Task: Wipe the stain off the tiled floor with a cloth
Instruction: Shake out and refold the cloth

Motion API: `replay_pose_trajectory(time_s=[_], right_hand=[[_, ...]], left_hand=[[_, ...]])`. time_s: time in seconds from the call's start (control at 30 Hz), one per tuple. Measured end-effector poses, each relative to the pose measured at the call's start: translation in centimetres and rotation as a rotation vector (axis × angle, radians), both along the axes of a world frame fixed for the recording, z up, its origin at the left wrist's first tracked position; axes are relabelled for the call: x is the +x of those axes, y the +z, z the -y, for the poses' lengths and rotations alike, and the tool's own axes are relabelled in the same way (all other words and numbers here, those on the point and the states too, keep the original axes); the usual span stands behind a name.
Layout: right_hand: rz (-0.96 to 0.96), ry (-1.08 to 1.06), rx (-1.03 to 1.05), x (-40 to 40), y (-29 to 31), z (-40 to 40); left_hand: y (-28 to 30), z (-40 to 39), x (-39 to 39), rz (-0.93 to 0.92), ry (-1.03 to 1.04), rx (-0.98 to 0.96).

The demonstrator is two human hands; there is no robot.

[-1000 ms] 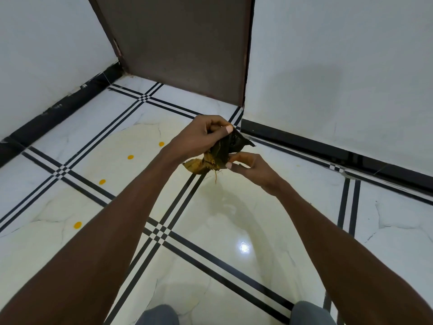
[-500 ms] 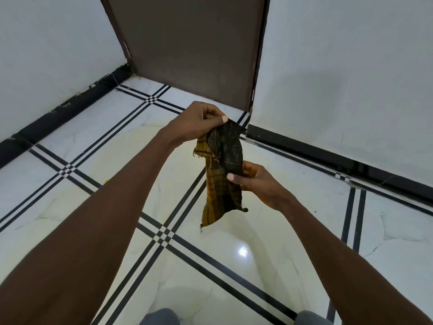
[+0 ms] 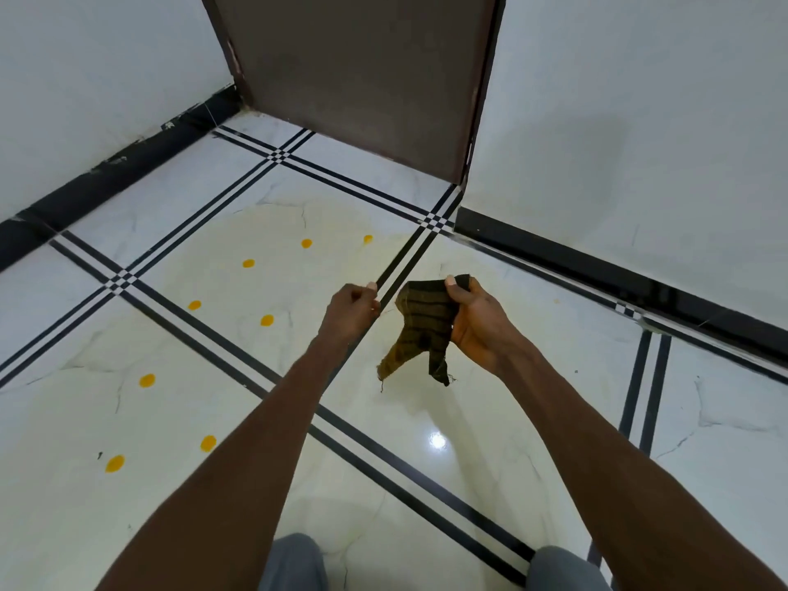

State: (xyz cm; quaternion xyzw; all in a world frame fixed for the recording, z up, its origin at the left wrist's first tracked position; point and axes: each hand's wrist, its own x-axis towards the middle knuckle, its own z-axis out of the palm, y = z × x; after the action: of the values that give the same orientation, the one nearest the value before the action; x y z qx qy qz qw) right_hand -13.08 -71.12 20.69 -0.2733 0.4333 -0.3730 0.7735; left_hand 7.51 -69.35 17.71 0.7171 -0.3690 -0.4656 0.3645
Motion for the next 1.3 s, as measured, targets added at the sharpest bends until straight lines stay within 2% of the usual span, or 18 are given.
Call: replay_pose_trajectory(time_s=[0.2, 0.4, 0.47, 0.53, 0.63, 0.73, 0.8, 0.93, 1.13, 1.23, 1.3], right_hand=[[0.124, -0.034, 0.047, -0.2, 0.9, 0.3], [0.096, -0.004, 0.030, 0.4, 2.0, 0.8], [0.042, -0.038, 0.073, 0.3, 1.9, 1.3], [-0.094, -0.073, 0.088, -0.1, 1.7, 1.8], [-0.401, -0.039, 0.021, -1.2, 1.4, 2.3], [-0.400, 0.018, 0.038, -2.3, 1.3, 2.5], [-0.417, 0.110, -0.021, -2.6, 1.5, 2.6], [-0.668, 0.330, -0.278, -2.4, 1.5, 2.8], [-1.103, 0.463, -0.662, -1.7, 1.7, 3.9], [-1.261, 0.472, -0.779, -1.3, 0.5, 4.3], [-1.301, 0.435, -0.820, -1.2, -0.2, 4.1]], left_hand=[[-0.4, -1.6, -1.2, -0.193, -0.092, 0.155], [0.4, -1.2, -2.7, -0.557, -0.073, 0.042], [1.0, -1.0, -2.5, -0.592, -0.037, 0.004], [1.6, -0.8, -1.9, -0.545, -0.027, -0.025], [2.0, -0.5, -0.6, -0.412, -0.007, -0.039], [2.0, -0.2, 0.8, -0.303, 0.026, 0.010], [2.4, -0.1, 1.2, -0.240, 0.067, 0.014], [3.9, 0.0, 0.8, -0.214, 0.067, -0.074], [5.8, -0.1, 1.0, -0.053, -0.131, -0.214], [5.9, 0.1, 0.9, 0.192, -0.285, -0.218], [5.8, 0.0, 0.5, 0.375, -0.367, -0.203]])
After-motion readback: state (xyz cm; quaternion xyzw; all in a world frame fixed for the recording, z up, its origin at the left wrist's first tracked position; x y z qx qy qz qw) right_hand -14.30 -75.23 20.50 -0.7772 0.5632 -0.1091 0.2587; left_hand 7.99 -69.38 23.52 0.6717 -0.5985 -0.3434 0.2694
